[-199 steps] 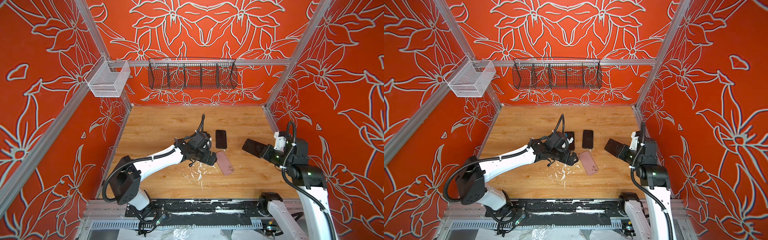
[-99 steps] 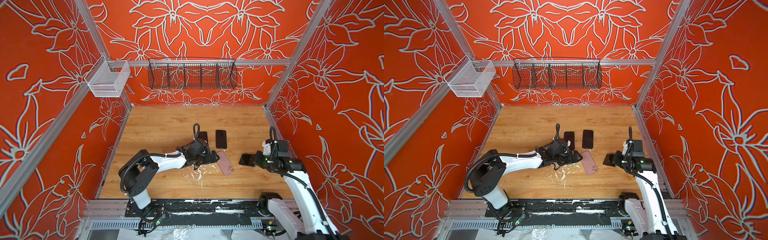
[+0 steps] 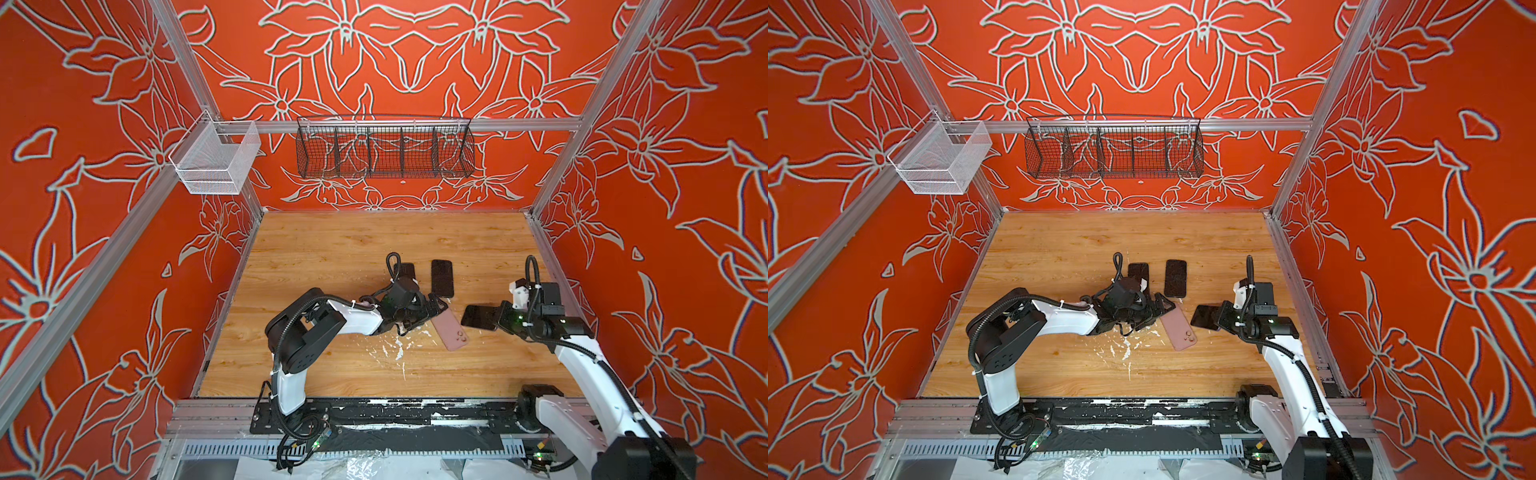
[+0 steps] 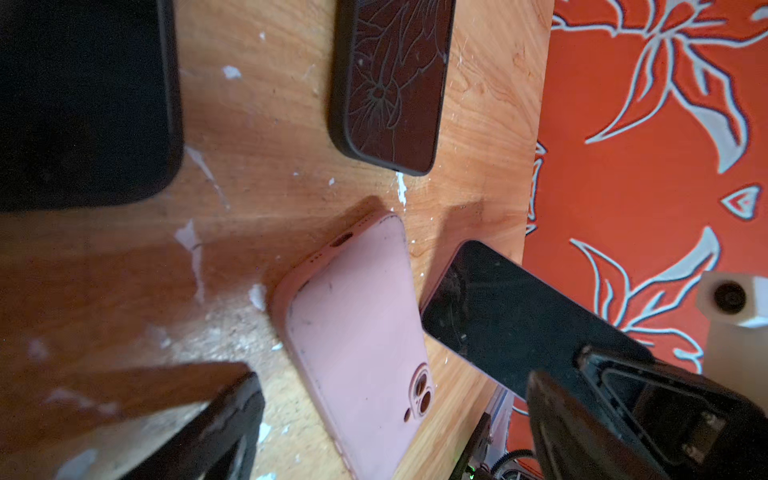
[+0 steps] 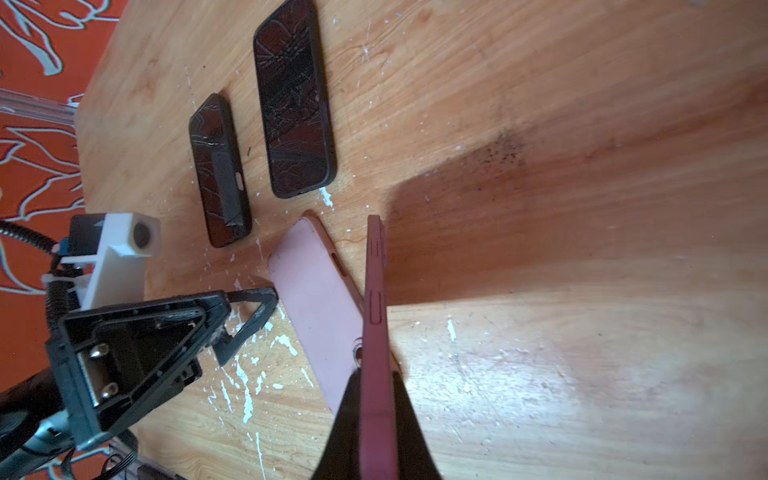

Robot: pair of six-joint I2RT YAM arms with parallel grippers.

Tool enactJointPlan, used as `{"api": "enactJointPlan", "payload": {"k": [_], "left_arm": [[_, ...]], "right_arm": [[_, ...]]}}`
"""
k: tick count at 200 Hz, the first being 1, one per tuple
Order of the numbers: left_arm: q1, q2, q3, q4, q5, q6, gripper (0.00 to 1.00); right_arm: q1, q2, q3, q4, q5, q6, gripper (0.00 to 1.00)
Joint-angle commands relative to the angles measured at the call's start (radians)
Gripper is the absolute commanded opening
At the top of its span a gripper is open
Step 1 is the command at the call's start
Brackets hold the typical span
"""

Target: Put the phone into the phone case

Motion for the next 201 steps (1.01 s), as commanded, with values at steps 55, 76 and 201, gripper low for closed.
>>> {"api": "enactJointPlan", "payload": {"k": [55,76,201], "left_arm": [[0.017,0.080,0.012,0.040,0.011,-0.034,0.98],[0.017,0.094,-0.002,0.059,0.016,-0.048,0.98],[0.056,0.040,-0.055,0.063,0.001,0.020,0.98]], "right_arm": [[0.032,-0.035,-0.062,0.134,-0.243,0.077,0.00],[0.033,-0.047,-0.062,0.171,-0.261,0.119,0.00],[0.143,-0.041,-0.072,0.292,-0.231,0.254,0.00]]}}
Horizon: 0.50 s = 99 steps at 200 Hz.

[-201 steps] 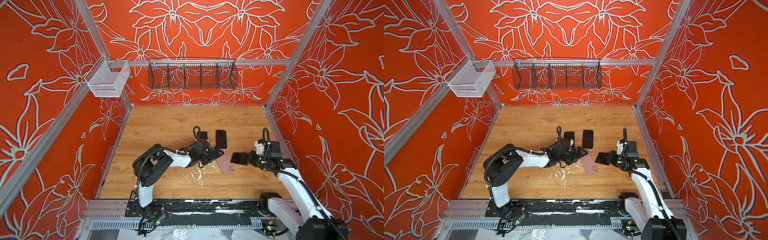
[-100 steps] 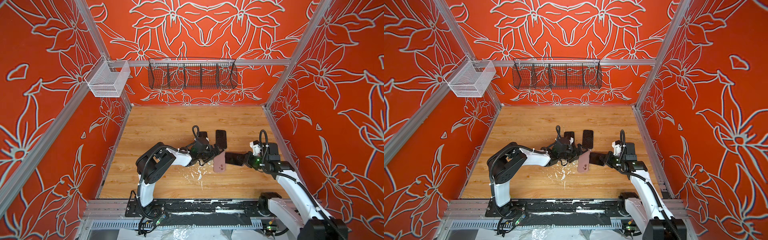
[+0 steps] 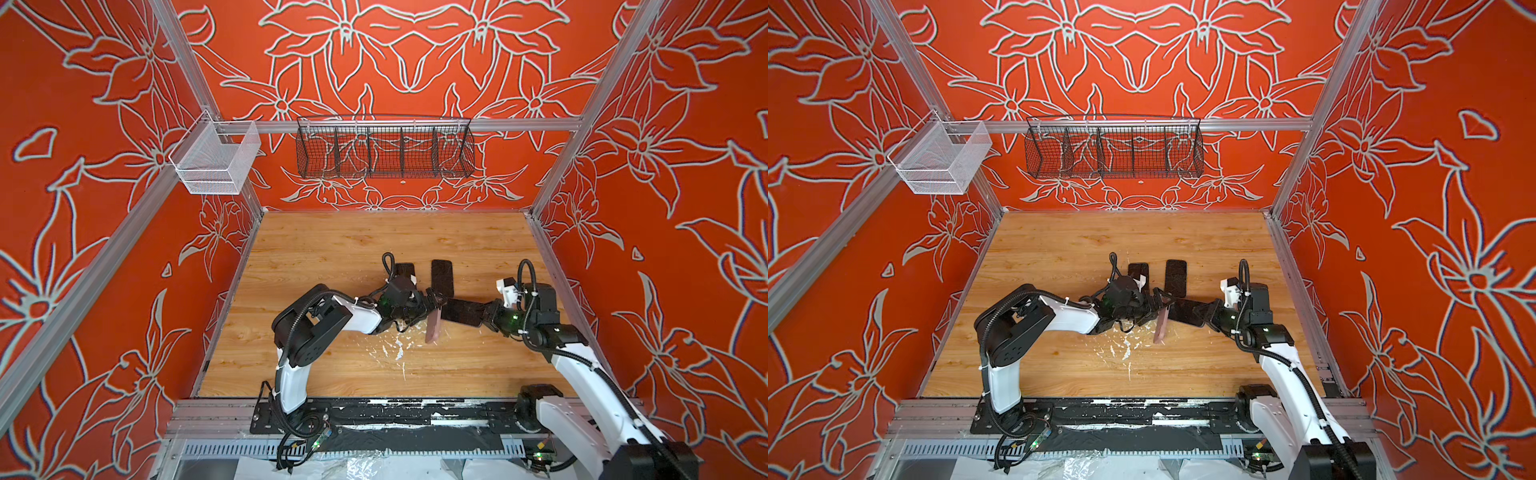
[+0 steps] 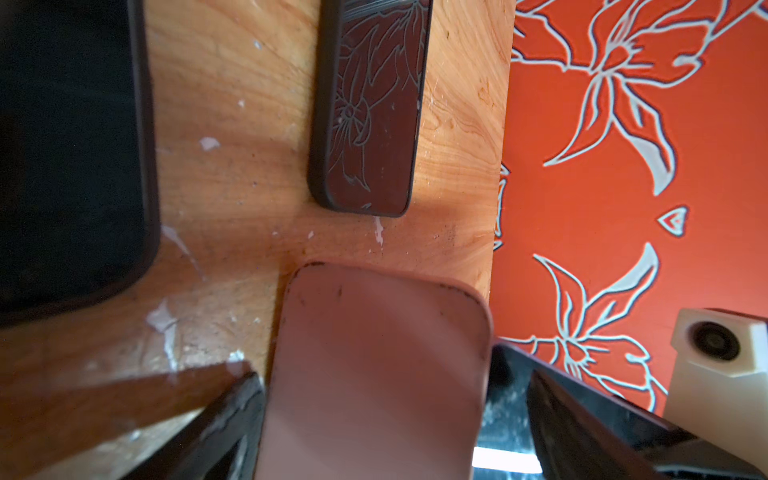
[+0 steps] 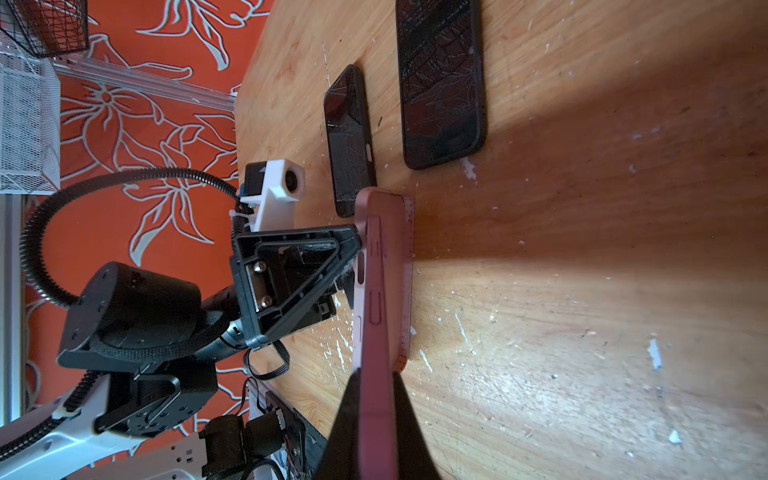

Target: Put the phone into the phone case

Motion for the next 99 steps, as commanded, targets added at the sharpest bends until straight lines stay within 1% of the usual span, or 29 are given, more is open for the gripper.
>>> {"api": "enactJointPlan", "payload": {"k": [1,15,47,79,99], "left_arm": [[0.015,-0.013,-0.031,-0.103,-0.022,0.044,0.98],[0.021,-0.029,-0.037,-0.104,-0.024,0.057,0.98],[0.043,-0.064,-0.054,-0.088,-0.003,0.077,0.98],[0.069,-0.096,-0.068,-0.090,0.027,0.112,0.98],[0.082,-0.147,-0.076,-0.161,0.010,0.172,0.98]], "right_arm": [[0.063,0.011,0.008,0.068,0.023,0.038,0.00],[0.107,0.033,0.013,0.080,0.056,0.043,0.00],[0.168,0.074,0.031,0.106,0.102,0.055,0.00],[0.195,0.105,0.061,0.101,0.129,0.048,0.00],[0.196,0.095,0.093,0.049,0.163,0.021,0.00]]}}
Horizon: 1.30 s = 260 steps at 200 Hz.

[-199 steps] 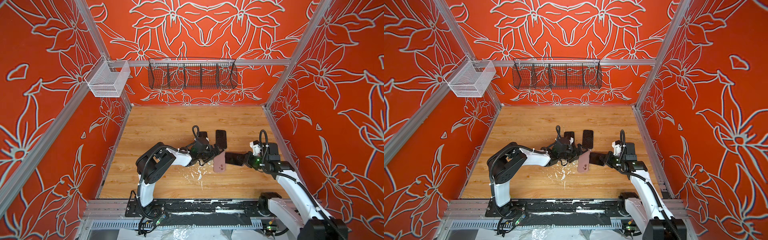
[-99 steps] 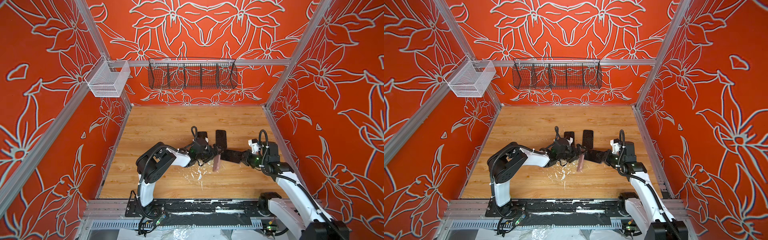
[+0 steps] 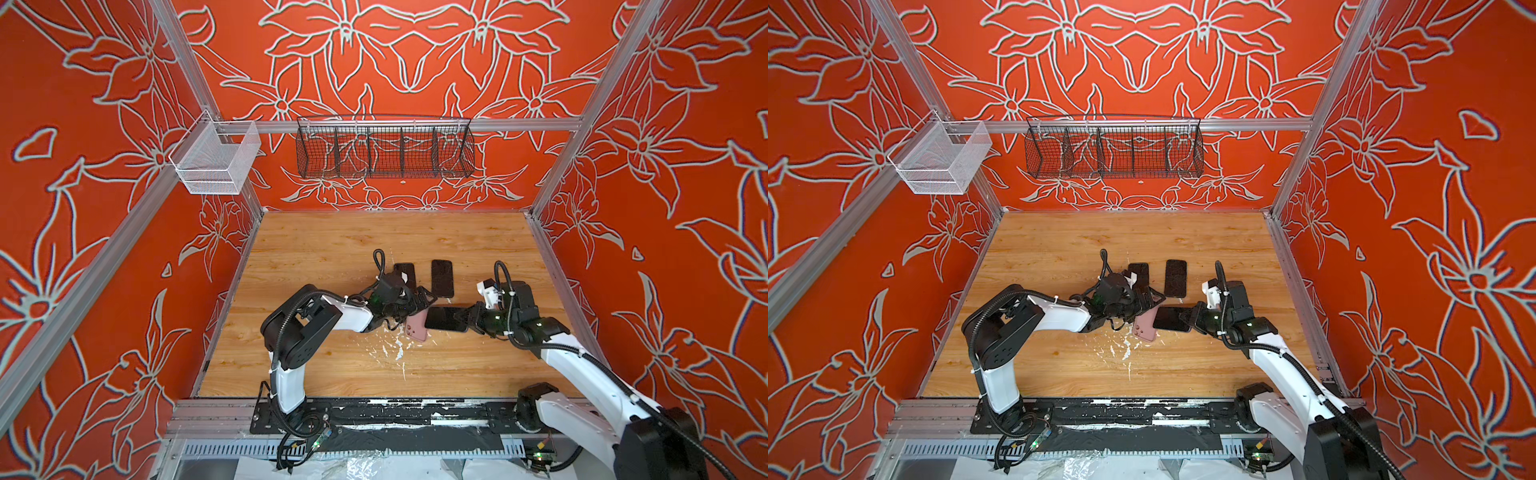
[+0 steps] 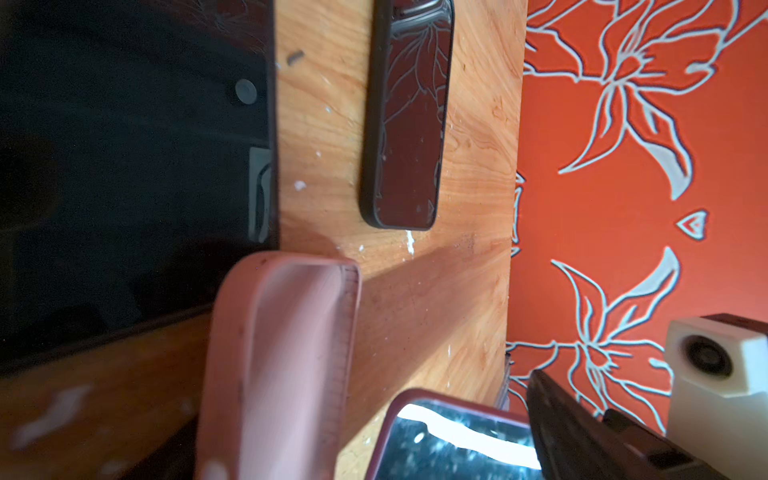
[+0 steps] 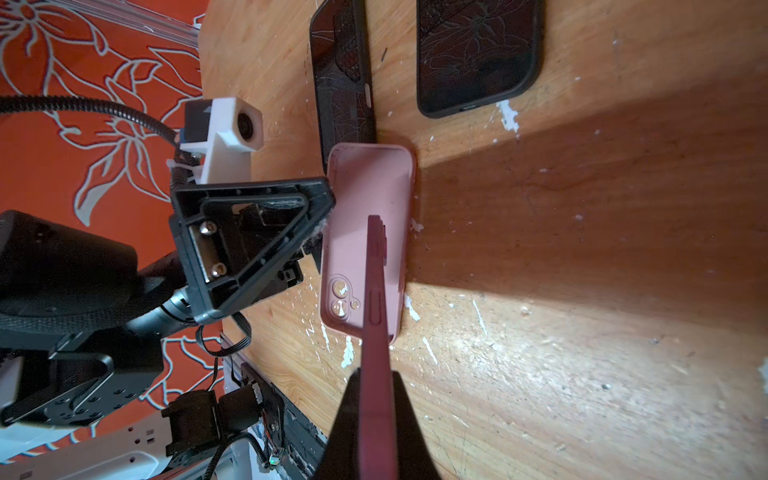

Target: Put the phone into the phone case

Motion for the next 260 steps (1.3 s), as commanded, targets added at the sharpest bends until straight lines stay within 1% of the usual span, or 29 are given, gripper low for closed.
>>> {"api": "enactJointPlan", "payload": {"k": [1,24,38,60,72,81,92,104,119,137,158,174,192,215,222,241,260], "left_arm": [[0.019,-0.073,-0.018,-0.100,-0.009,0.083,0.98],[0.039,-0.158,-0.017,-0.228,-0.048,0.192,0.98],[0.053,-0.222,-0.009,-0.315,-0.096,0.276,0.98],[0.080,-0.327,0.034,-0.540,-0.208,0.397,0.98],[0.089,-0.384,0.075,-0.686,-0.274,0.430,0.98],[0.089,-0.425,0.106,-0.798,-0.327,0.427,0.98],[0.089,-0.470,0.126,-0.917,-0.357,0.379,0.98],[0.083,-0.515,0.110,-0.987,-0.340,0.259,1.00],[0.039,-0.563,0.048,-0.993,-0.314,0.086,1.00],[-0.042,-0.593,0.003,-0.989,-0.330,-0.091,1.00],[-0.127,-0.580,0.018,-0.997,-0.358,-0.251,0.99],[-0.165,-0.551,0.037,-0.990,-0.351,-0.364,0.97],[-0.192,-0.500,0.088,-1.030,-0.353,-0.457,0.93],[-0.209,-0.408,0.169,-1.074,-0.337,-0.527,0.87],[-0.213,-0.376,0.191,-1.094,-0.331,-0.554,0.84],[-0.220,-0.292,0.227,-1.082,-0.295,-0.596,0.79],[-0.222,-0.231,0.243,-1.046,-0.292,-0.592,0.77]], "right_arm": [[0.007,-0.017,0.076,-0.005,0.050,-0.013,0.00],[0.006,-0.029,0.135,-0.098,0.099,-0.065,0.00],[0.007,-0.022,0.171,-0.150,0.119,-0.101,0.00],[0.006,-0.006,0.222,-0.210,0.133,-0.149,0.00],[0.005,0.006,0.251,-0.245,0.138,-0.178,0.00],[0.004,0.012,0.273,-0.268,0.145,-0.199,0.00],[0.005,0.013,0.295,-0.291,0.157,-0.216,0.00],[0.003,0.008,0.315,-0.307,0.171,-0.233,0.00],[0.003,0.003,0.343,-0.329,0.209,-0.259,0.00],[0.003,-0.003,0.372,-0.340,0.248,-0.297,0.00],[0.003,-0.007,0.400,-0.355,0.292,-0.334,0.00],[0.003,-0.014,0.408,-0.364,0.315,-0.350,0.00],[0.003,-0.035,0.408,-0.369,0.328,-0.362,0.00],[0.003,-0.064,0.401,-0.370,0.330,-0.369,0.00],[0.003,-0.072,0.398,-0.369,0.328,-0.369,0.00],[0.003,-0.084,0.394,-0.366,0.322,-0.371,0.00],[0.002,-0.090,0.389,-0.359,0.305,-0.365,0.00]]}}
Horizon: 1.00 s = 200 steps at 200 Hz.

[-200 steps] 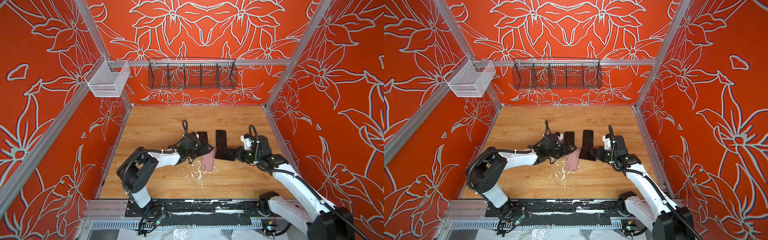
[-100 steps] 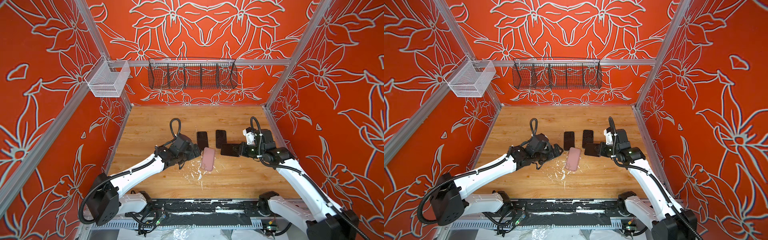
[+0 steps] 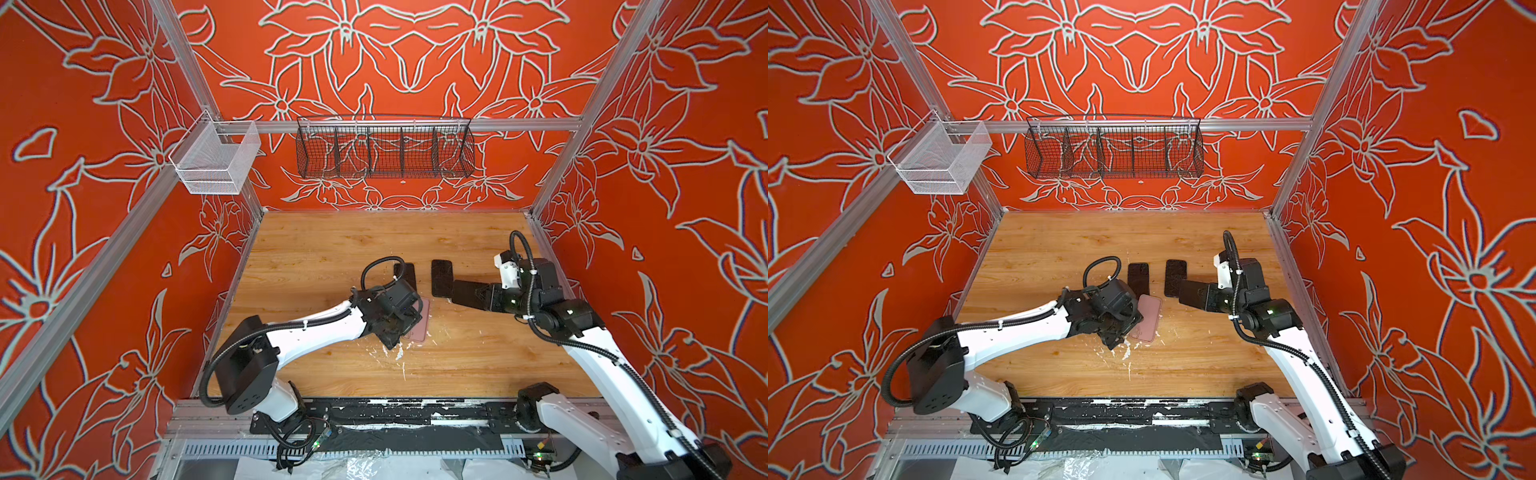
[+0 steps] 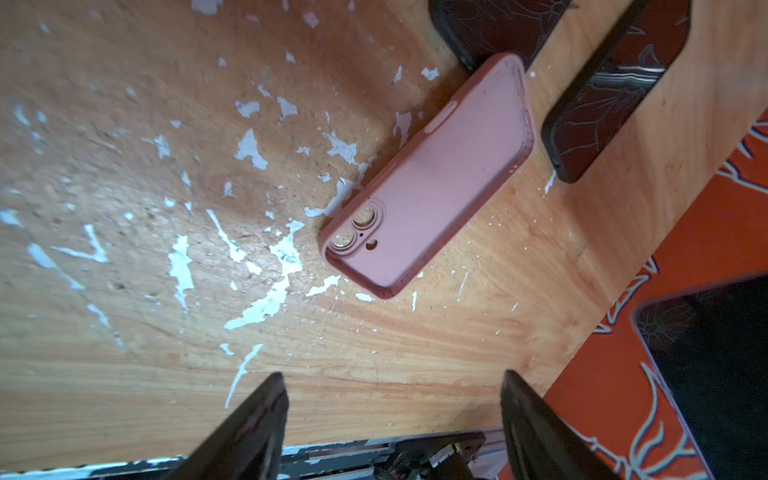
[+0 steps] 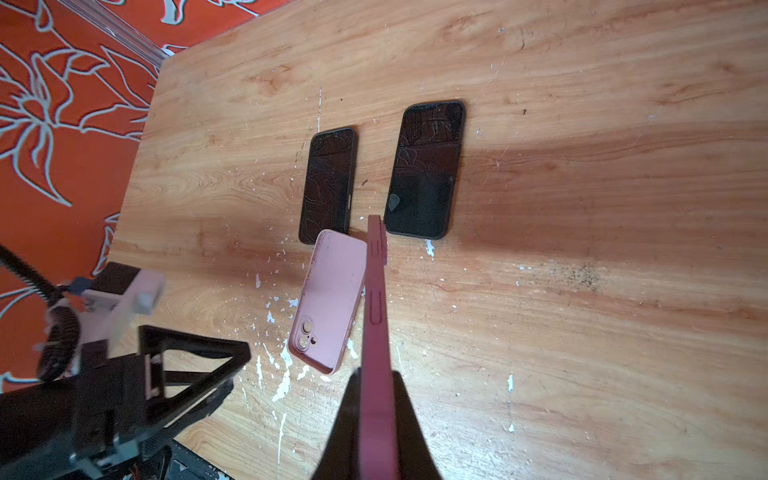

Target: Put the phone into the phone case

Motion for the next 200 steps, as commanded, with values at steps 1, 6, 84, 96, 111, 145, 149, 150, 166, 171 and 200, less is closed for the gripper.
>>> {"api": "enactJointPlan", "payload": {"k": [1,6,84,96,111,145,149,150,166,171,200], "left_arm": [[-0.010,0.071,0.023,-0.018,0.012,-0.070,0.77],[-0.008,0.081,0.032,-0.019,0.002,-0.062,0.77],[0.094,0.240,0.403,-0.279,-0.200,0.991,0.86],[0.099,0.296,0.480,-0.390,-0.237,1.088,0.86],[0.099,0.353,0.520,-0.451,-0.231,1.165,0.81],[0.101,0.395,0.456,-0.381,-0.204,1.187,0.69],[0.102,0.395,0.449,-0.368,-0.201,1.187,0.69],[0.102,0.395,0.448,-0.365,-0.199,1.187,0.69],[0.108,0.397,0.431,-0.325,-0.196,1.196,0.69],[0.112,0.398,0.427,-0.314,-0.192,1.199,0.69],[0.145,0.405,0.387,-0.255,-0.135,1.190,0.67]], "right_arm": [[0.000,-0.020,0.018,0.024,-0.008,-0.017,0.00],[0.001,-0.022,0.018,0.025,-0.015,-0.015,0.00],[0.001,-0.052,-0.013,0.027,-0.052,0.000,0.00],[0.001,-0.070,-0.013,0.017,-0.044,0.005,0.00],[0.000,-0.087,-0.012,0.008,-0.042,0.012,0.00],[0.000,-0.101,-0.002,-0.006,-0.067,0.032,0.00],[0.000,-0.102,-0.001,-0.010,-0.069,0.033,0.00],[-0.001,-0.102,0.000,-0.011,-0.070,0.034,0.00],[-0.001,-0.109,-0.001,-0.021,-0.079,0.039,0.00],[-0.001,-0.111,-0.001,-0.024,-0.080,0.039,0.00],[-0.001,-0.126,0.001,-0.034,-0.082,0.045,0.00]]}}
